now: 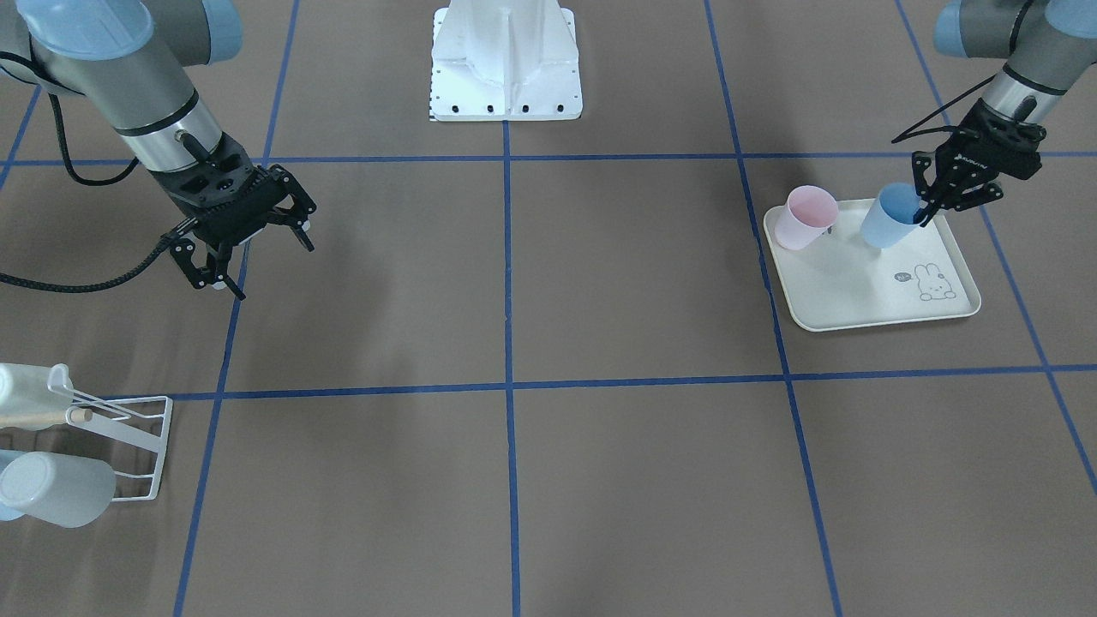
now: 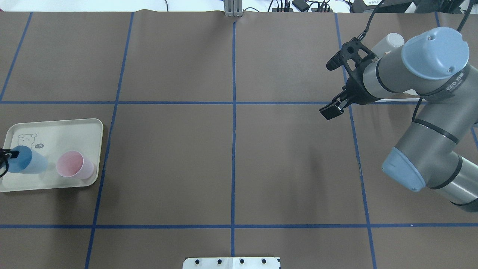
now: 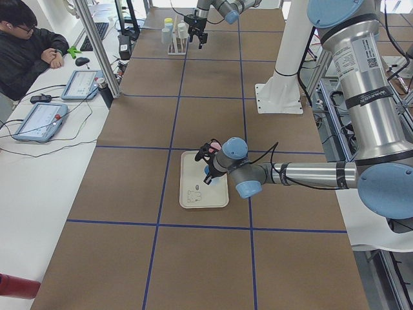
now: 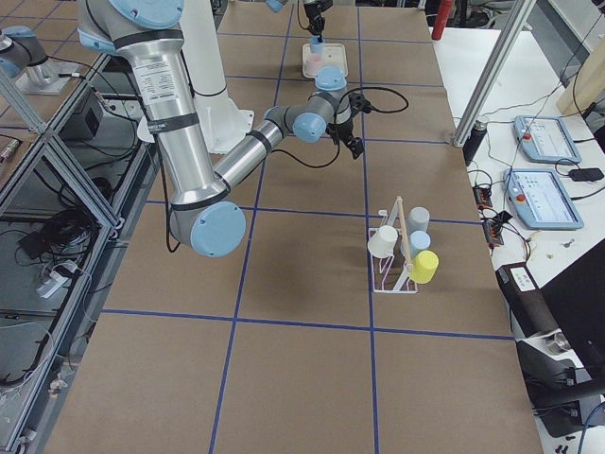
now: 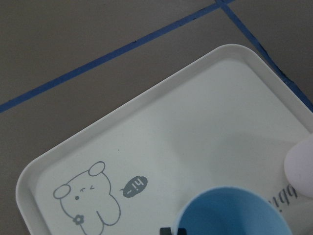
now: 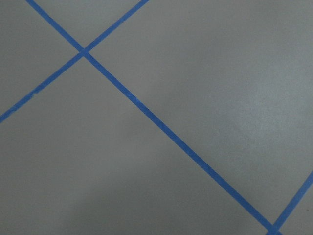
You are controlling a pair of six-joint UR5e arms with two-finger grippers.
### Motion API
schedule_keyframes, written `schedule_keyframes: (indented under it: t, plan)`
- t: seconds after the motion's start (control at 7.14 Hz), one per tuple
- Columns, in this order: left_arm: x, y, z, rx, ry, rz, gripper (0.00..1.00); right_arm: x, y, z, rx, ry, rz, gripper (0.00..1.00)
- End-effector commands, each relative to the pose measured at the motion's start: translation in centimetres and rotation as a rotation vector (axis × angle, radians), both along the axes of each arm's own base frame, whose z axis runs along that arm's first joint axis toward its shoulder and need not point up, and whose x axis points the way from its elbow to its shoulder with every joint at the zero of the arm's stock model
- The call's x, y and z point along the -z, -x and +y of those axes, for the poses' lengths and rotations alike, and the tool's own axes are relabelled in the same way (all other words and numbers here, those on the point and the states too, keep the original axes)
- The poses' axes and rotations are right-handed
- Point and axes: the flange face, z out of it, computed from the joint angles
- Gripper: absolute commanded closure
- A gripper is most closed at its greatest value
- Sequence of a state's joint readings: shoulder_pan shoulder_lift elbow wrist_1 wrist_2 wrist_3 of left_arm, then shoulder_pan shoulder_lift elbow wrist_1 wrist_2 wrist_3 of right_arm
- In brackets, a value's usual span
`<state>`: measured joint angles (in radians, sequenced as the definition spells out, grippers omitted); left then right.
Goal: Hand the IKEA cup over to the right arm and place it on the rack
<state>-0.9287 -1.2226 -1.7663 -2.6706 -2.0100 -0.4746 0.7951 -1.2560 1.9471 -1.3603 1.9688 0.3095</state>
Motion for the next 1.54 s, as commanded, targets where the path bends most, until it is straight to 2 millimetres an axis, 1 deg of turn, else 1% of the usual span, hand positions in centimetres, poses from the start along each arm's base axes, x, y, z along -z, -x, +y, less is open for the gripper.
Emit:
schedule_keyframes:
  t: [0.0,0.14,0.28,0.42,0.56,0.7,0.84,0.98,1.12,1.26,1.4]
  plan:
    - [2.0,6.0,-2.8,0.05,-0.057,0.013,1.0,0.7,1.6,0.8,0.03,-0.012,-0.009,0.01]
    - [5.4,5.9,-4.2,0.056,-0.048,0.043,1.0,1.4,2.3,1.3,0.043,-0.02,-0.019,0.01]
    - [9.8,4.7,-5.6,0.025,-0.006,0.115,1.0,2.1,3.0,1.5,0.054,-0.029,-0.027,0.01]
    - [13.9,3.8,-6.1,0.027,0.077,0.234,1.0,2.9,3.9,2.2,0.066,-0.059,-0.053,0.01]
    - [18.7,3.0,-6.8,0.04,0.16,0.356,1.0,2.5,5.3,2.5,0.046,-0.084,-0.123,0.01]
    - [22.8,2.0,-7.6,0.02,0.226,0.452,1.0,2.0,7.9,3.3,0.023,-0.113,-0.217,0.01]
    - [26.1,1.2,-8.1,-0.021,0.276,0.521,1.0,1.6,10.3,4.7,-0.01,-0.173,-0.294,0.01]
    - [28.5,0.3,-8.0,-0.071,0.308,0.565,1.0,1.3,12.6,6.7,-0.034,-0.239,-0.36,0.01]
    - [30.5,-2.6,-7.2,-0.121,0.352,0.606,1.0,1.2,14.6,8.9,-0.053,-0.296,-0.432,0.01]
    - [32.8,-6.4,-6.5,-0.15,0.402,0.649,1.0,1.4,15.9,10.8,-0.078,-0.343,-0.515,0.01]
    - [35.0,-10.3,-5.8,-0.122,0.436,0.695,1.0,1.7,16.8,12.3,-0.102,-0.374,-0.579,0.01]
